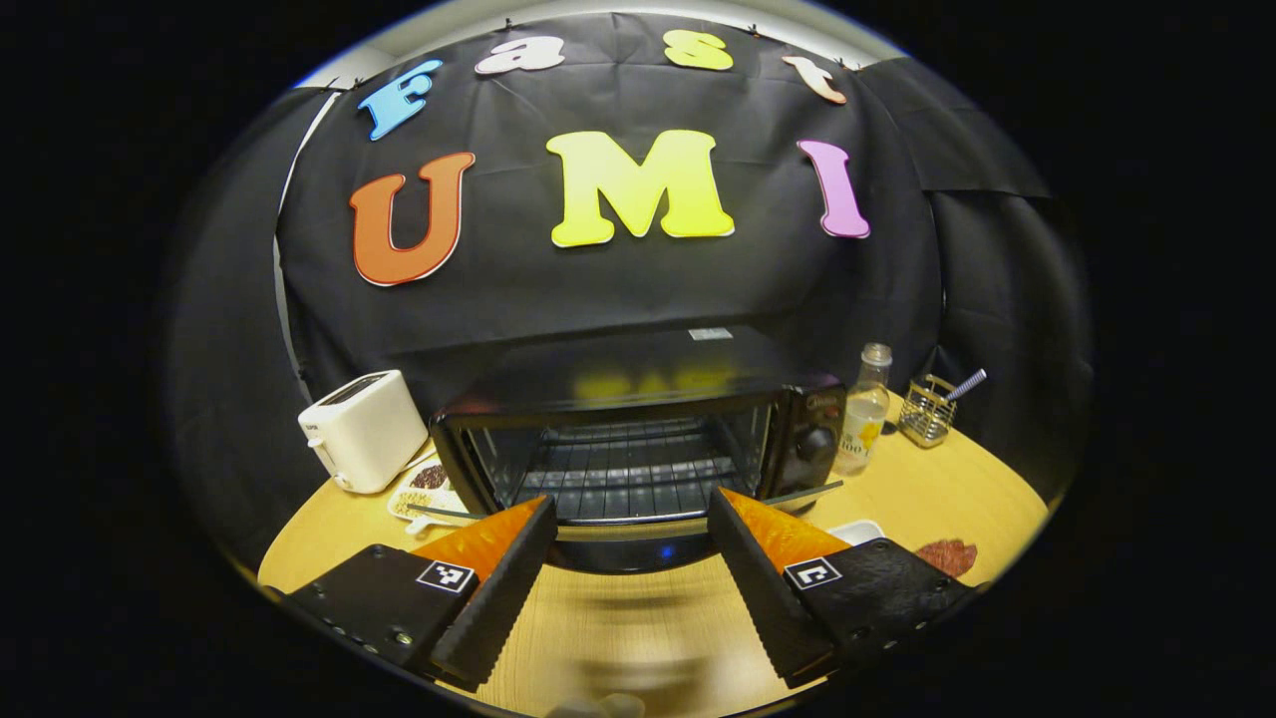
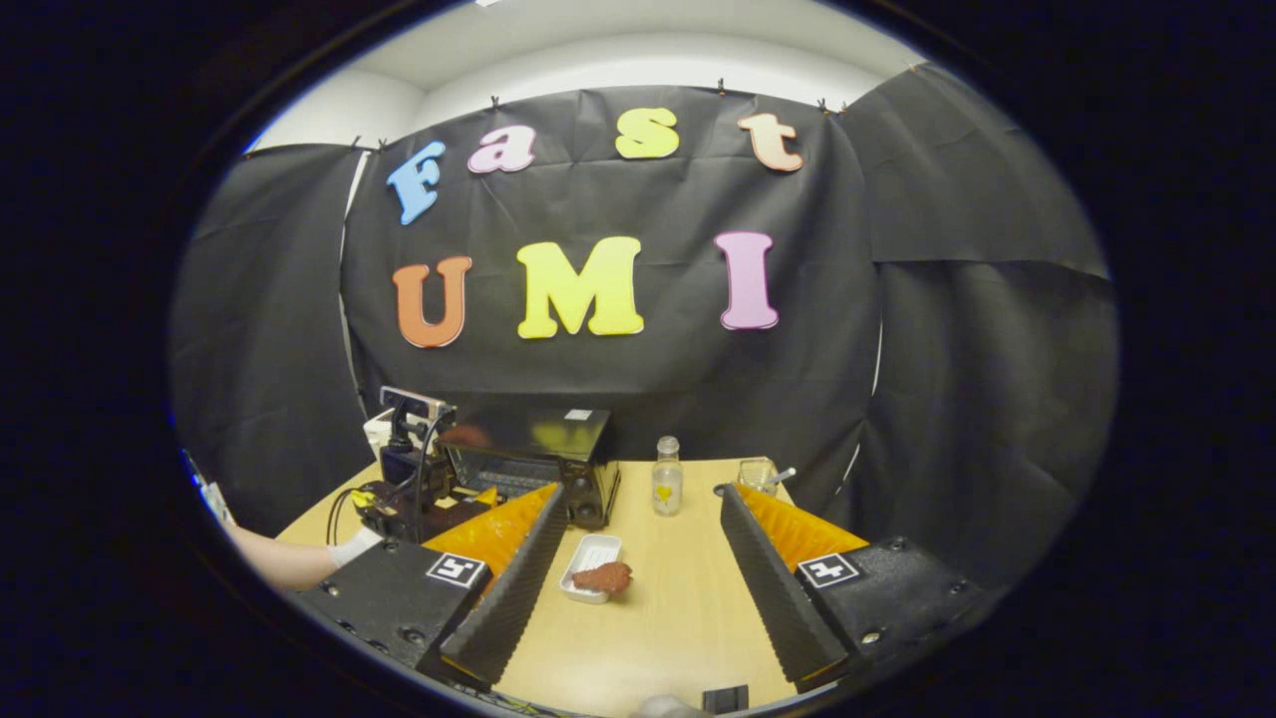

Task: Open the electric oven with the left hand, put the food in, and close the electric oven.

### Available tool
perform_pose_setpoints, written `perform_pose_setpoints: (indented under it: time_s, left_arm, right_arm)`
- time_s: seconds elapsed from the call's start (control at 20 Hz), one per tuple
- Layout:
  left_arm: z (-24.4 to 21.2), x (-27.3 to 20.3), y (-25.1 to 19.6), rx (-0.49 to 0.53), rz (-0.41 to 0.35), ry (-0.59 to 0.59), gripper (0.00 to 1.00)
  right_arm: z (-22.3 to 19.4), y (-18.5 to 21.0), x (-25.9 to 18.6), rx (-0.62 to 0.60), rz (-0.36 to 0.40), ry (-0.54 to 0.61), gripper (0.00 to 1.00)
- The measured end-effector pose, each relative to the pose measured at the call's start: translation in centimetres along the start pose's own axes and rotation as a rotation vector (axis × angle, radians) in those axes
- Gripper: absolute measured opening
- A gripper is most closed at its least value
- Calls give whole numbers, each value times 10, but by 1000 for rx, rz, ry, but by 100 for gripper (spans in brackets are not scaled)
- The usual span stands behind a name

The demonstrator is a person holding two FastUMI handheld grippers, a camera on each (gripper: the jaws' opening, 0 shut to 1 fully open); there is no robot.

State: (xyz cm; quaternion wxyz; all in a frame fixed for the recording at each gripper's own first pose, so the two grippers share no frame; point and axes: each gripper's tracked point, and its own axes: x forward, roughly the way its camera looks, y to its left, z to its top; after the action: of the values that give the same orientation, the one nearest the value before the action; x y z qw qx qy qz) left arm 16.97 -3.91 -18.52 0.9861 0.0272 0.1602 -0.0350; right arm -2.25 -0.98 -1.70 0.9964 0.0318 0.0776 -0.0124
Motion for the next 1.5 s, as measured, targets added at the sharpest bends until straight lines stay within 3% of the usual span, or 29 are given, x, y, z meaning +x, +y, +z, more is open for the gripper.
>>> perform_pose_setpoints:
  time_s: [0.4, 0.8, 1.15, 1.5]
  left_arm:
    - [-75, -25, -5, 15, 4, 99, 97]
    - [-133, -22, -15, -17, -19, 229, 97]
    - [-126, -26, -13, -28, -12, 159, 96]
    - [-94, -91, 0, -29, 11, 51, 97]
  right_arm:
    - [-4, 13, -2, -36, 17, 13, 99]
    - [-18, 3, -9, -37, -21, 45, 99]
    - [-40, -10, -1, -26, -36, 90, 99]
    - [-91, -13, 65, -2, 71, 227, 98]
